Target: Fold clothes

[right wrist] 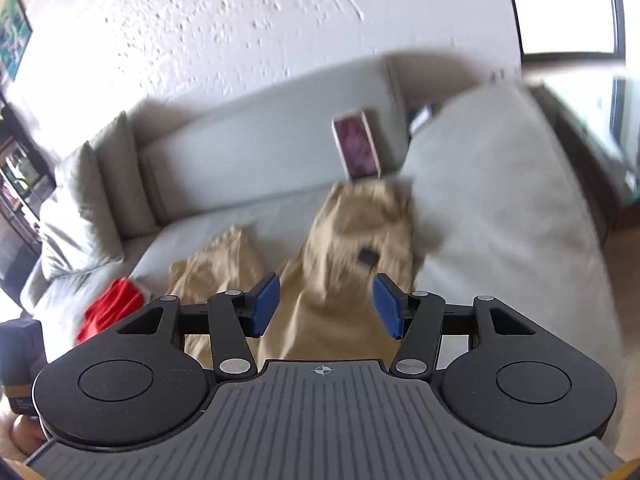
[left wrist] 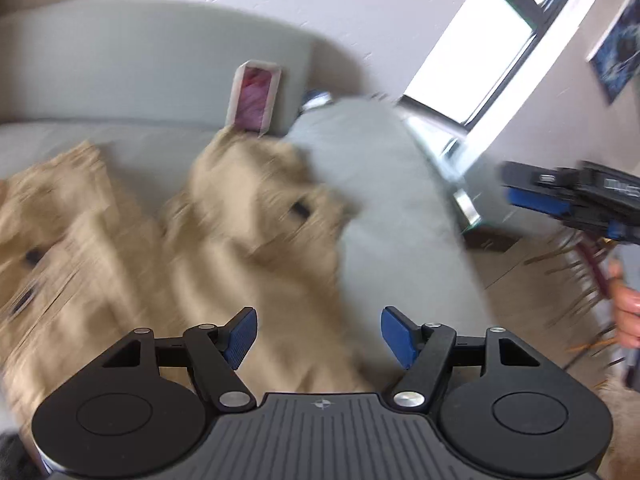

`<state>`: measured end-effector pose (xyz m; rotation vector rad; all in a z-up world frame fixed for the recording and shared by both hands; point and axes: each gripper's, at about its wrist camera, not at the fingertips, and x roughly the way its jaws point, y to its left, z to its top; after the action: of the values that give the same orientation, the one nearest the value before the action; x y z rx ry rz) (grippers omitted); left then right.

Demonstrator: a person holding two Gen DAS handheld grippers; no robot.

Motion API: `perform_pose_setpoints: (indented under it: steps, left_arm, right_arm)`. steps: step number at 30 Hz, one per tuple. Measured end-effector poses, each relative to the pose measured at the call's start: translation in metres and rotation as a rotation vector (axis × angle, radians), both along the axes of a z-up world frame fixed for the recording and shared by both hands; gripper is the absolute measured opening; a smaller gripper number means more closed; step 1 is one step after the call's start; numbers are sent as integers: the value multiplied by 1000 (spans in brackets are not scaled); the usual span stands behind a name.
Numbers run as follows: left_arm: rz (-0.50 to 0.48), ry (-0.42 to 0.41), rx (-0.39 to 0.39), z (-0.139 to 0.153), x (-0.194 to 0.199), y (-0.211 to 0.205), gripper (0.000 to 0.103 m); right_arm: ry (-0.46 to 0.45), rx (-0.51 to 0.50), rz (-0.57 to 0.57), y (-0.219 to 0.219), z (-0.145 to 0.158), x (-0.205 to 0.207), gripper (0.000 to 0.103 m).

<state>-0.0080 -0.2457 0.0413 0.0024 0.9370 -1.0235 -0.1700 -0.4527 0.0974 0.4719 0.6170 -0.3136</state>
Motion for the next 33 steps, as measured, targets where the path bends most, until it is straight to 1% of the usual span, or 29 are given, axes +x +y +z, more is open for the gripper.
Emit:
perform_pose_setpoints:
  steps: [2, 3, 4, 6, 8, 9, 10, 12, 15, 20, 22, 24, 29, 30, 33]
  left_arm:
    - [10, -17, -40, 2, 12, -23, 74]
    - [20, -28, -48, -1, 18, -34, 75]
    - [42, -40, -34, -9, 25, -45, 75]
    - [97, -49, 26, -34, 39, -67, 71]
    - [136, -55, 75, -62, 52, -83, 68]
    - [149, -55, 92, -74, 59, -89, 63]
    - [160, -52, 103, -84, 65, -93, 61]
    - [182, -45, 126, -102, 79, -100, 57]
    - [196, -13, 143, -126, 98, -107, 56]
    - [188, 48, 174, -152, 114, -107, 56]
    - [187, 65, 173, -156, 117, -106, 56]
    - [185, 78, 165, -158, 119, -104, 56]
    - [174, 84, 155, -158, 119, -105, 56]
    - [174, 85, 154, -158, 118, -105, 56]
    - [177, 91, 148, -157, 118, -103, 56]
  right_arm:
    - [15, -32, 3, -23, 5, 23, 60]
    - [26, -45, 6, -36, 6, 35, 67]
    - [36, -57, 8, -48, 8, 47, 71]
    - [63, -22, 10, -77, -15, 74, 71]
    - [90, 25, 12, -106, -42, 102, 64]
    - [104, 48, 13, -121, -55, 116, 57]
    - [116, 82, 15, -132, -75, 129, 50]
    - [140, 126, 13, -151, -109, 151, 42]
    - [166, 173, -13, -175, -157, 183, 42]
    - [153, 318, -80, -212, -211, 222, 42]
    - [168, 342, -95, -219, -228, 236, 41]
    - [186, 323, -93, -220, -241, 250, 36]
    - [257, 267, -62, -211, -258, 284, 36]
    - [276, 248, -61, -208, -260, 289, 34]
    - [337, 180, -68, -199, -265, 300, 2]
